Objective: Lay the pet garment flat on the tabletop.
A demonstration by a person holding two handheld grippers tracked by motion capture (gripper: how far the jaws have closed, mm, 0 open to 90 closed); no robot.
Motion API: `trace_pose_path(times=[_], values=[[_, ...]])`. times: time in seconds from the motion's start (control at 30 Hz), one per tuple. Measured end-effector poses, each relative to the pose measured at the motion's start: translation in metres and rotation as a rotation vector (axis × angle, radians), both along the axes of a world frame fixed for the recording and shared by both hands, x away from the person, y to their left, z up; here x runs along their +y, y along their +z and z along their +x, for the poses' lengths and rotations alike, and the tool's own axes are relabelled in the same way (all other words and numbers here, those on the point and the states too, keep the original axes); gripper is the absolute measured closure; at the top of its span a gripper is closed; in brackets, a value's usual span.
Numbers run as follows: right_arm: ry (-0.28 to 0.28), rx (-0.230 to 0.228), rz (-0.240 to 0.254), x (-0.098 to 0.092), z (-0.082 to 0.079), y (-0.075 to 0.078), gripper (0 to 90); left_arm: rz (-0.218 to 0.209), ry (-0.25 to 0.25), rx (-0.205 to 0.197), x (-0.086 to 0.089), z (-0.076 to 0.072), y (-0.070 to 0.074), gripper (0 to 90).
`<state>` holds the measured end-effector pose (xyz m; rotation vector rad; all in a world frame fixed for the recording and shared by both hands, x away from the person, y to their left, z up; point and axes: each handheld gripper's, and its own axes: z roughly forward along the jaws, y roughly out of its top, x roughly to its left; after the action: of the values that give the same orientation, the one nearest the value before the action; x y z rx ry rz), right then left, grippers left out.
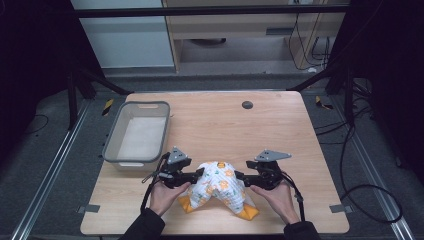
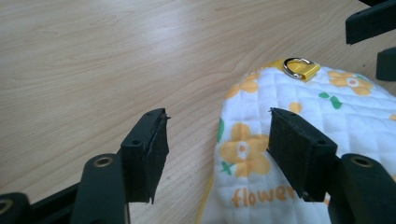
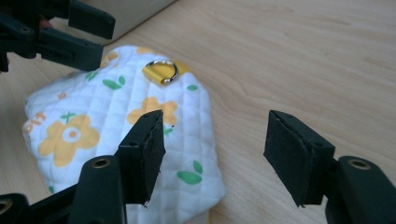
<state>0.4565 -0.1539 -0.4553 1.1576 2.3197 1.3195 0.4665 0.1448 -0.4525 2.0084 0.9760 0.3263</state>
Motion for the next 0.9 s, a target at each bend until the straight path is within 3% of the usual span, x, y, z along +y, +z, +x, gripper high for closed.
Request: trace_pose_path(times=[0.23,0.43,0.5,0.7,0.73,0.9], values=[[0.046,0.034,0.000,0.008,-0.001,-0.009,44.1,0.011,-0.039,0.047,-0.005,0.000,-0.011,46.9],[0.092,0.067,-0.008,0.014,-0.001,-0.017,54.2,0.038,-0.085,0.084,-0.012,-0.001,-0.017,63.8],[0.095,0.075,-0.007,0.015,-0.002,-0.018,55.5,0.051,-0.095,0.093,-0.014,-0.002,-0.019,65.8],[0.122,0.084,-0.017,0.020,0.000,-0.023,68.0,0.084,-0.112,0.125,-0.019,-0.001,-0.025,82.1],[0.124,0.090,-0.017,0.021,-0.001,-0.023,73.9,0.090,-0.118,0.135,-0.020,0.000,-0.027,86.7],[0.140,0.080,-0.014,0.022,-0.002,-0.022,82.7,0.095,-0.123,0.133,-0.020,-0.001,-0.026,88.9]])
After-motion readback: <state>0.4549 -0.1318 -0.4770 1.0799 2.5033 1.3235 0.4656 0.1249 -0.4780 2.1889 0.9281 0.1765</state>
